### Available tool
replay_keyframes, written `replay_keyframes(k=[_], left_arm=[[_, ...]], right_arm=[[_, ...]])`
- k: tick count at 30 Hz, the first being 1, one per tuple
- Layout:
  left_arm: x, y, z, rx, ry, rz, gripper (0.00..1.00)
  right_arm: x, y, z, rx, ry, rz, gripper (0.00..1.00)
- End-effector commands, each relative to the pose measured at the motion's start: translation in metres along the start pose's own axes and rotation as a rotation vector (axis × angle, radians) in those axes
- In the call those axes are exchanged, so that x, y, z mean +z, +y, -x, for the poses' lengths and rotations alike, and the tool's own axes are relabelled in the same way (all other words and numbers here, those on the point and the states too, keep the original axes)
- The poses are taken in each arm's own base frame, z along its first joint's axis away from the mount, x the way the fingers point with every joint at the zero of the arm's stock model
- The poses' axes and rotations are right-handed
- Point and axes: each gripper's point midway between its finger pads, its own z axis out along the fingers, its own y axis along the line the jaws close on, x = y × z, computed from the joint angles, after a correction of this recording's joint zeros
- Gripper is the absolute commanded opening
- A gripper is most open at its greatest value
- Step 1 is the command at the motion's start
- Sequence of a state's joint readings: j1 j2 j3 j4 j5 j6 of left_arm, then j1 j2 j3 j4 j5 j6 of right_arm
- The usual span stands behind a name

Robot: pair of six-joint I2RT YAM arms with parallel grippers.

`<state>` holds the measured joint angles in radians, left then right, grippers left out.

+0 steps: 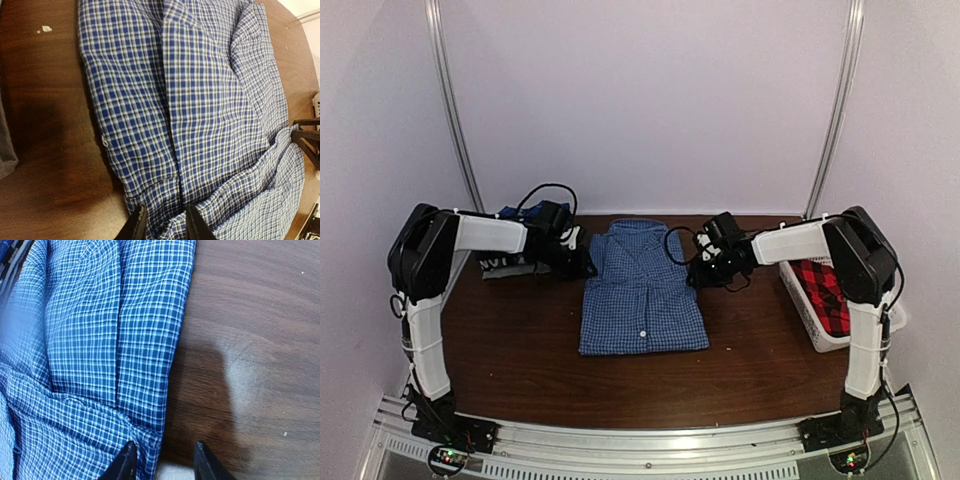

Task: Fold and stack the long sleeve shirts
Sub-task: Adjust the 2/3-rectangle-folded shirt at the center of the board, then smooth out the 2/3-rectangle-folded shirt at the center of the board.

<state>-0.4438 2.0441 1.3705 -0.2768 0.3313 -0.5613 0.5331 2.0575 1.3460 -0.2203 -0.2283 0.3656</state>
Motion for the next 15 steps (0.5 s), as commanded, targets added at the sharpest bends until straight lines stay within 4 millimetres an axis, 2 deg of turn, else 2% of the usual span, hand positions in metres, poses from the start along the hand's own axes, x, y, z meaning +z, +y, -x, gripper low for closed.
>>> replay_keyframes(k=[1,4,8,12,15], left_arm=[[-0.027,-0.003,0.031,0.033,-0.098,0.066,0.35],[-0.043,-0.002,0.039,0.037,-0.135,0.107,0.38],[-0.061,0.003,0.039,0.025,-0.162,0.16,0.39],[-0.077,-0.005,0.028,0.021,-0.174,0.154,0.37],[-0.073,-0.019,0.011,0.036,-0.142,0.114,0.34]], right_arm=[[-0.043,0.007,0.037,-0.022,-0.099,-0.035,0.43],[-0.059,0.024,0.037,-0.053,-0.119,-0.026,0.43],[-0.066,0.046,0.015,-0.091,-0.097,-0.01,0.42],[-0.058,0.06,-0.015,-0.092,-0.035,0.053,0.39],[-0.045,0.059,-0.031,-0.094,0.004,0.071,0.4]])
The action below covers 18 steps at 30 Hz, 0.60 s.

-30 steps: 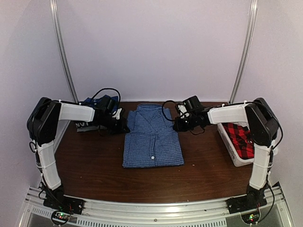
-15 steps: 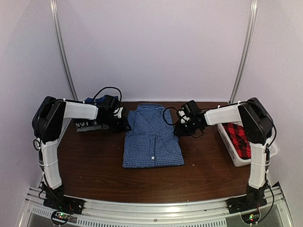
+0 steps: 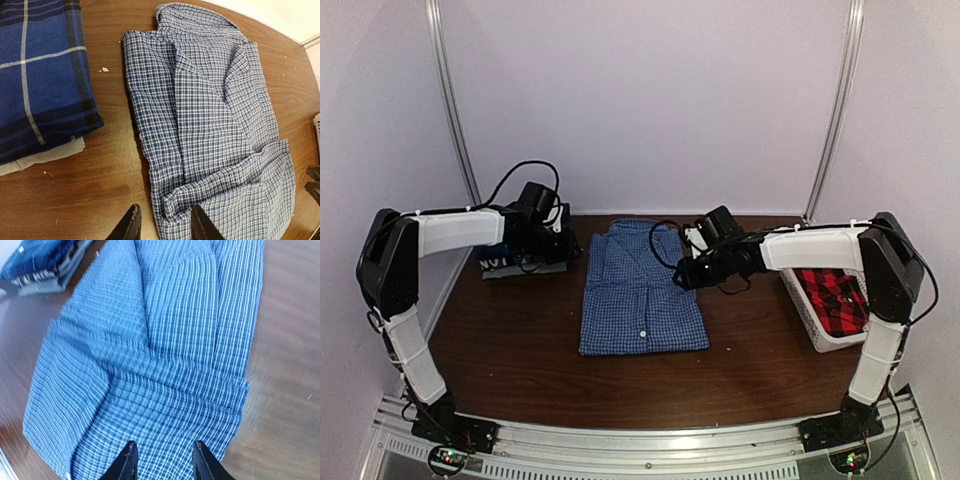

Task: Fold and stack the long sleeve shirts
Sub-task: Smooth out the 2/3-rectangle-folded shirt at the center of the board.

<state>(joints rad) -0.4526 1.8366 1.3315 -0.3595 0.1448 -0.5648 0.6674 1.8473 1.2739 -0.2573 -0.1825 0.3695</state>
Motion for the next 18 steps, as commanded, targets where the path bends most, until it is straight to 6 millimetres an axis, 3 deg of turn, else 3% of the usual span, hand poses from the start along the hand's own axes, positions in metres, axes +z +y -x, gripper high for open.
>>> replay_keyframes(k=[1,10,18], left_arm=[[-0.007,-0.018,-0.02,0.019,0.021,-0.03,0.33],[0.022,-0.051,-0.066,0.04,0.124,-0.145,0.26],[0.052,-0.029,-0.071,0.034,0.153,-0.056,0.25]], right_arm=[[0.019,-0.01,-0.032,0.013,0.088,0.002,0.41],[0.058,-0.026,-0.046,-0.025,0.158,-0.081,0.61],[0.061,-0.043,-0.047,-0.025,0.176,-0.18,0.7]])
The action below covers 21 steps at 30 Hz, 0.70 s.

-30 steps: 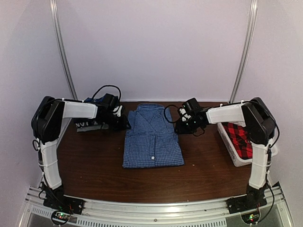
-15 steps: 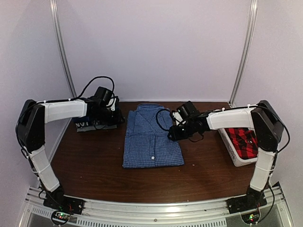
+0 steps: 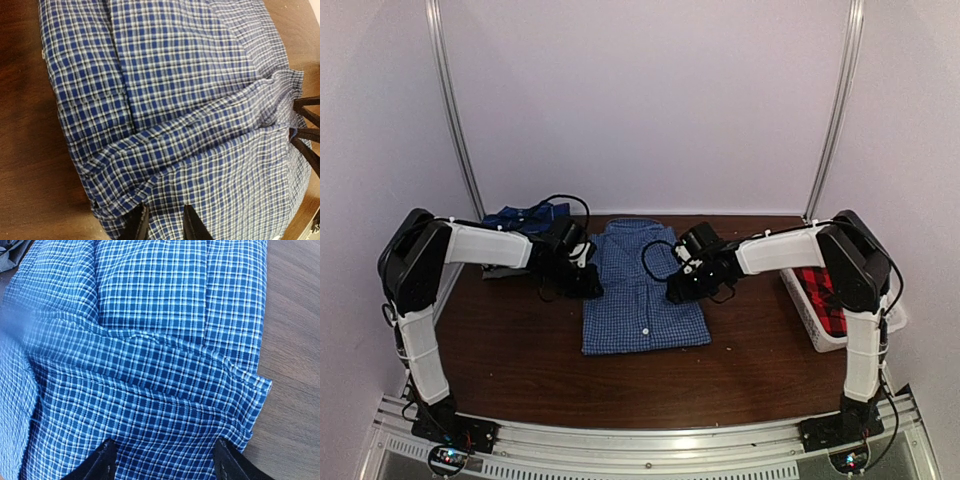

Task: Fold and stack the long sleeve shirts
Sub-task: Smooth out the 2/3-rectangle-folded shirt at the center of the board.

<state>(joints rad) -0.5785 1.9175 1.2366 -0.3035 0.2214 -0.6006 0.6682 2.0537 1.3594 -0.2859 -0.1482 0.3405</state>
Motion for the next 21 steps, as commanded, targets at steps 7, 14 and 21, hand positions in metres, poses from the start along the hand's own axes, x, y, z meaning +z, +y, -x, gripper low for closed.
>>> replay_keyframes(k=[7,14,21], left_arm=[[0.025,0.032,0.023,-0.045,-0.025,0.059,0.24],[0.012,0.021,0.044,-0.021,-0.07,0.045,0.26],[-0.03,0.0,0.063,0.003,-0.156,0.005,0.34]], right_arm=[[-0.007,-0.019,-0.002,-0.005,0.023,-0.106,0.77],[-0.043,-0.012,0.017,0.009,-0.065,-0.082,0.82],[-0.122,-0.028,0.045,0.008,-0.277,-0.214,0.9]])
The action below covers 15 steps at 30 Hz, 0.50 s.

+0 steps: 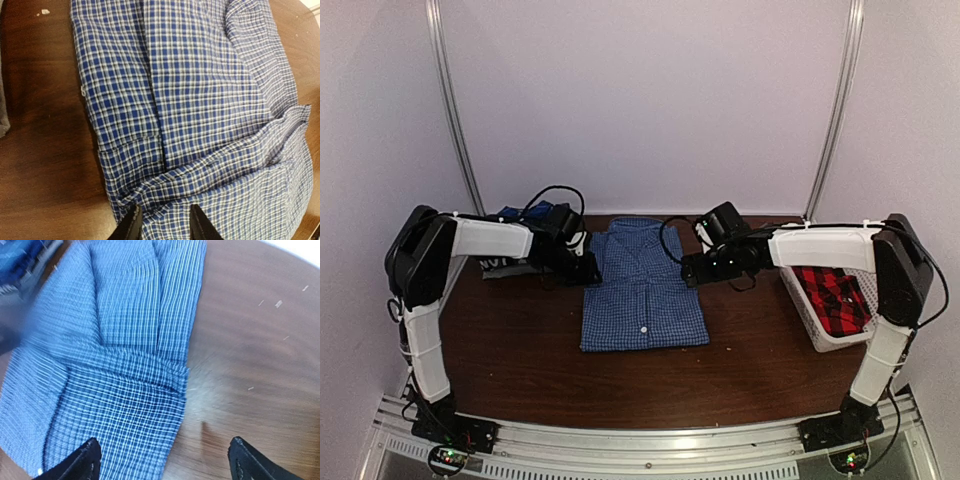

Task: Fold and stack the long sleeve shirts
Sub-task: Smooth out the 2/3-rectangle-folded shirt at the center of the board, then pick up the 2/3-rectangle-folded shirt from the center of the board.

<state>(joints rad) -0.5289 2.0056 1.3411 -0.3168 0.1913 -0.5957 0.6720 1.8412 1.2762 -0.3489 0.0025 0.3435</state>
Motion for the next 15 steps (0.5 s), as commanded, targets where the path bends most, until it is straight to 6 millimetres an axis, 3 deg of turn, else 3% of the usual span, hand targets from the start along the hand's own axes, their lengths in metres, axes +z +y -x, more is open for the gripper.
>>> replay_keyframes(k=[1,3,8,12,15], left_arm=[[-0.049,-0.025,0.036,0.041,-0.136,-0.054,0.36],[-0.066,-0.038,0.038,0.065,-0.169,-0.078,0.43],[-0.102,-0.066,0.035,0.119,-0.235,-0.113,0.58],[-0.123,-0.078,0.02,0.15,-0.277,-0.1,0.77],[-0.138,-0.081,0.004,0.163,-0.323,-0.056,0.9]], right_arm=[[-0.062,-0.02,0.038,0.014,-0.199,-0.105,0.94],[-0.082,-0.026,0.042,0.023,-0.257,-0.115,1.0],[-0.126,-0.05,0.053,0.144,-0.386,-0.144,1.0],[-0.132,-0.073,0.043,0.215,-0.427,-0.162,1.0],[-0.128,-0.072,0.03,0.212,-0.396,-0.093,1.0]])
